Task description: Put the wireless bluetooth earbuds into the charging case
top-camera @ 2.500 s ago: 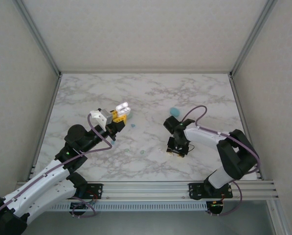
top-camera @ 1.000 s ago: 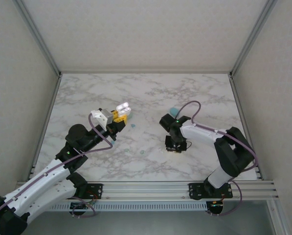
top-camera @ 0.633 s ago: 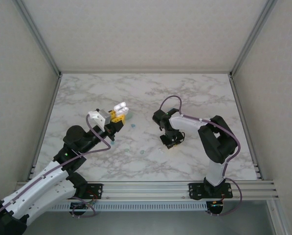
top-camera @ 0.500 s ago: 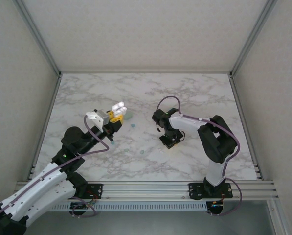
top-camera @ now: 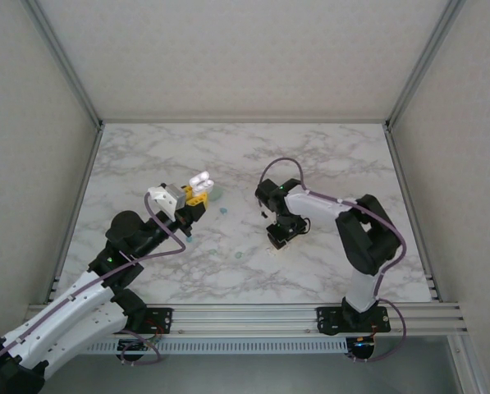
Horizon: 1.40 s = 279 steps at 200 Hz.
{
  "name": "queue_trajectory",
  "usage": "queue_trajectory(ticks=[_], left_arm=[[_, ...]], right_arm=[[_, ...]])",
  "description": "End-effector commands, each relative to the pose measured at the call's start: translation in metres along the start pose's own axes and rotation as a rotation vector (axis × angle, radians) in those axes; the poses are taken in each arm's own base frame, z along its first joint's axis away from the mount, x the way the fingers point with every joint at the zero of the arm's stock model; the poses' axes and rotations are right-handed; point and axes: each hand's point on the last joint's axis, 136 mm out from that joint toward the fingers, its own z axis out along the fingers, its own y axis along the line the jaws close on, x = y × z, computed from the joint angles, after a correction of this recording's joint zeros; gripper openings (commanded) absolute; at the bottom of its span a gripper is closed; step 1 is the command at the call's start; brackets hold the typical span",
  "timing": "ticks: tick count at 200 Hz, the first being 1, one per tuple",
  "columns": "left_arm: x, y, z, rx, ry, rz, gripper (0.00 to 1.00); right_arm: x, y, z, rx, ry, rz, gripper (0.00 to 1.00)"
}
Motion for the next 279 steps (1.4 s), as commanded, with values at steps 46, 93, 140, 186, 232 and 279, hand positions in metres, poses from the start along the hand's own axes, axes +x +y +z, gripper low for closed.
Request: queue_trajectory(ticks=[46, 93, 140, 186, 232, 279], left_arm=[[-0.016, -0.005, 0.006, 0.027, -0.046, 0.023, 0.13], [-0.013, -0.007, 0.009, 0.043, -0.037, 0.025, 0.13], [-0.014, -0.008, 0.01, 0.048, -0.042, 0.02, 0.13], [-0.013, -0.007, 0.008, 0.04, -0.041, 0.02, 0.12], [-0.011, -0.006, 0.008, 0.036, -0.032, 0.022, 0.13], [-0.01, -0.006, 0.009, 0.036, -0.026, 0.02, 0.13]], right_arm=[[0.016, 0.002, -0.028, -0.17, -0.069, 0.985, 0.58], [0.022, 0.005, -0.009, -0.18, -0.047, 1.084, 0.52], [0.017, 0.007, 0.0, -0.157, -0.004, 1.031, 0.5], [0.015, 0.007, 0.013, -0.119, 0.029, 0.979, 0.44], [0.009, 0.007, 0.022, -0.113, 0.039, 0.943, 0.42], [0.014, 0.005, 0.031, -0.087, 0.057, 0.926, 0.37]])
